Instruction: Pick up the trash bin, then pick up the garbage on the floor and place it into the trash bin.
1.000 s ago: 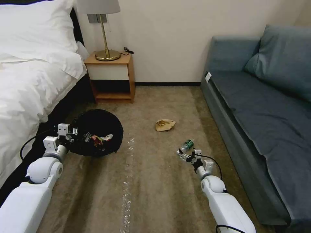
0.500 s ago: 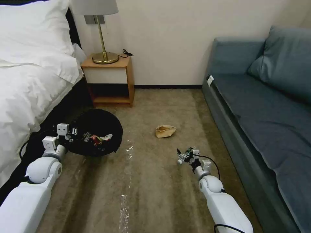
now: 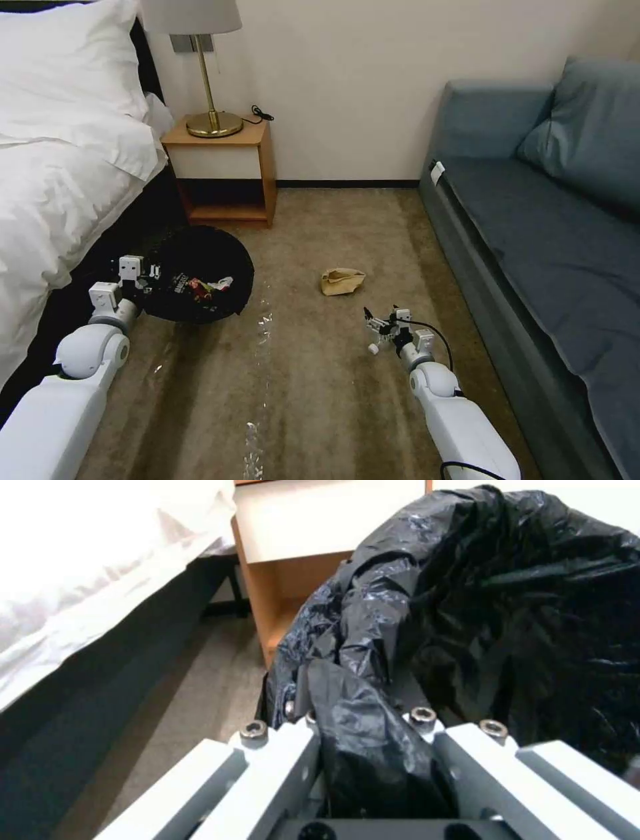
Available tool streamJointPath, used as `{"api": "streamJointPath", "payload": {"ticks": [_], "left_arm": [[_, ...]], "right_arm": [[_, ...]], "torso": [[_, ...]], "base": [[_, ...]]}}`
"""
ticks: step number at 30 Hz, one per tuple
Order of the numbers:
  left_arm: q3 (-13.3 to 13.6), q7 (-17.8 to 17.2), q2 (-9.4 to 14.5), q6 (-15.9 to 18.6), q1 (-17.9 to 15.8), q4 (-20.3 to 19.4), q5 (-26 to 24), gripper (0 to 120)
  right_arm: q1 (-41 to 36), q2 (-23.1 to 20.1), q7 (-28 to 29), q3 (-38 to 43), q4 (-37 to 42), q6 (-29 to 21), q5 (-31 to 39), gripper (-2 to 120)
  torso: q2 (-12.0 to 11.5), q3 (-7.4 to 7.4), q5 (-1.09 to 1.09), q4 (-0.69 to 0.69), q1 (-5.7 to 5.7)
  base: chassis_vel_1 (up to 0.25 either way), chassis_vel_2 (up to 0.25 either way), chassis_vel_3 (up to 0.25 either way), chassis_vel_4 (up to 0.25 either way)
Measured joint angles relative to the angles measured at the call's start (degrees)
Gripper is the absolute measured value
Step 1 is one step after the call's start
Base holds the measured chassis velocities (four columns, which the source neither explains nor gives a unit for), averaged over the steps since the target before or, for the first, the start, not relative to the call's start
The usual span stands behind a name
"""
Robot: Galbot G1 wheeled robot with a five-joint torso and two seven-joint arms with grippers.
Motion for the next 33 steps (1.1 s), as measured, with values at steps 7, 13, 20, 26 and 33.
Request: {"api": "streamJointPath", "payload": {"ticks": [7, 13, 20, 26, 33], "left_arm": [[-0.1, -0.1, 0.0, 0.0, 0.4, -0.5, 0.0, 4], [-0.2, -0.2, -0.6, 0.0, 0.9, -1.0, 0.3, 4], [-0.5, -0.1, -0.6, 0.0, 1.2, -1.1, 0.3, 4], [-1.0, 0.0, -0.2, 0.0, 1.4, -1.3, 0.2, 4], [-1.6, 0.6, -0.1, -0.2, 1.8, -1.3, 0.2, 4]], "right_arm": [[-0.6, -0.1, 0.0, 0.3, 0.0, 0.3, -0.5, 100], [-0.9, -0.2, 0.0, 0.5, 0.1, 0.3, -0.7, 100], [-1.4, 0.0, 0.2, 0.6, 0.2, 0.7, -1.8, 100], [-2.5, -0.2, 2.6, 0.0, 1.0, -0.5, -3.9, 100], [-4.4, -0.4, 8.4, -1.2, 2.2, -5.9, -5.9, 100]], "torso": [[0.0, 0.0, 0.0, -0.01, 0.0], [0.0, 0.0, 0.01, 0.0, 0.0], [0.0, 0.0, 0.0, 0.0, 0.0], [0.0, 0.0, 0.0, 0.0, 0.0], [0.0, -0.01, 0.01, 0.0, 0.0]], "base": [[-0.089, 0.09, 0.084, -0.082], [-0.076, 0.087, 0.088, -0.082], [-0.086, 0.1, 0.089, -0.099], [-0.079, 0.076, 0.073, -0.083], [-0.004, 0.006, 0.008, -0.001]]}}
